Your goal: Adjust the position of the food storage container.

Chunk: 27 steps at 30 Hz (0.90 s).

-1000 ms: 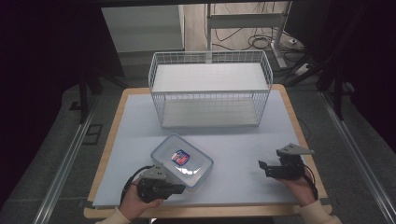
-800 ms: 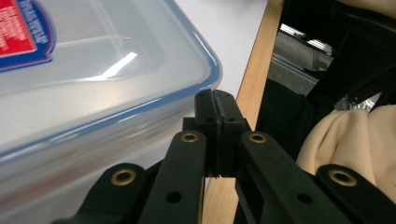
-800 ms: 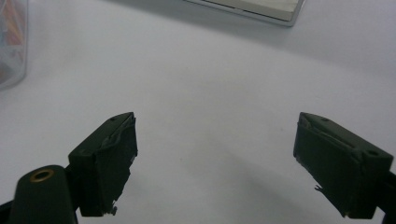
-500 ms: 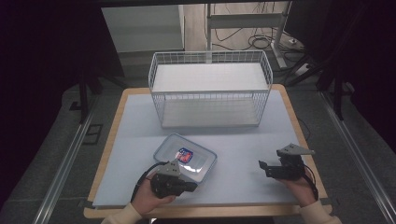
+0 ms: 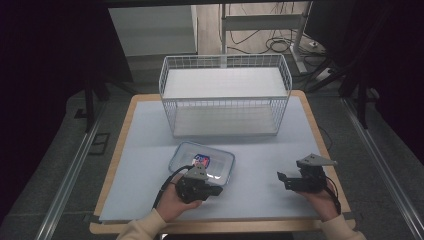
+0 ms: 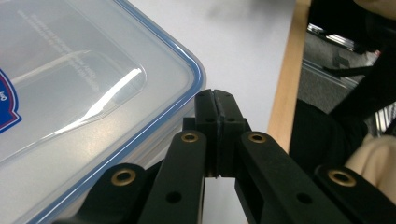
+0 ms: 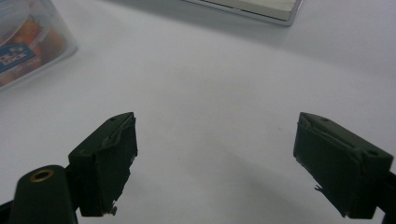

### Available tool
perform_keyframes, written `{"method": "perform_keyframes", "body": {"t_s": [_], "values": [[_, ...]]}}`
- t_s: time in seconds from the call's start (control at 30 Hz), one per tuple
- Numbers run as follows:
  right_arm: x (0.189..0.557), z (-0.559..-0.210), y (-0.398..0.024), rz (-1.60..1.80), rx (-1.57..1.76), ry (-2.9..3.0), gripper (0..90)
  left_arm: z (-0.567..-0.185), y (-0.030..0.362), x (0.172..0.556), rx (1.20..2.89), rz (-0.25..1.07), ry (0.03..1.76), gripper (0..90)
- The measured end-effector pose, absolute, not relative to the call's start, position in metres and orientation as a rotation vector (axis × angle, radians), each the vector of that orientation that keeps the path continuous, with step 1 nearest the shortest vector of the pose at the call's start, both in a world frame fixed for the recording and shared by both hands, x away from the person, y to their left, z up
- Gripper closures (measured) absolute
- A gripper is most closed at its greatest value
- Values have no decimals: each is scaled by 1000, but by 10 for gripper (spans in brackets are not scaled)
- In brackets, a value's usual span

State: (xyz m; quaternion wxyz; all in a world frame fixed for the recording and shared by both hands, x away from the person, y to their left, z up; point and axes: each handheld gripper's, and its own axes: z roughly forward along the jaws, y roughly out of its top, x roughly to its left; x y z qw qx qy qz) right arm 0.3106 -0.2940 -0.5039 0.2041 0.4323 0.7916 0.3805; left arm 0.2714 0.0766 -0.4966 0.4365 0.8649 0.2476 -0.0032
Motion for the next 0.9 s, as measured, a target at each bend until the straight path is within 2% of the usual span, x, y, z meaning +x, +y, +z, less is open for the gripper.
{"method": "perform_keyframes", "body": {"t_s": [0.53, 0.9], "values": [[311, -503, -296, 1069, 1210, 2203, 138, -493, 43, 290, 2148, 123, 723, 899], [311, -503, -296, 1067, 1208, 2207, 138, -491, 39, 294, 2111, 120, 762, 896]]}}
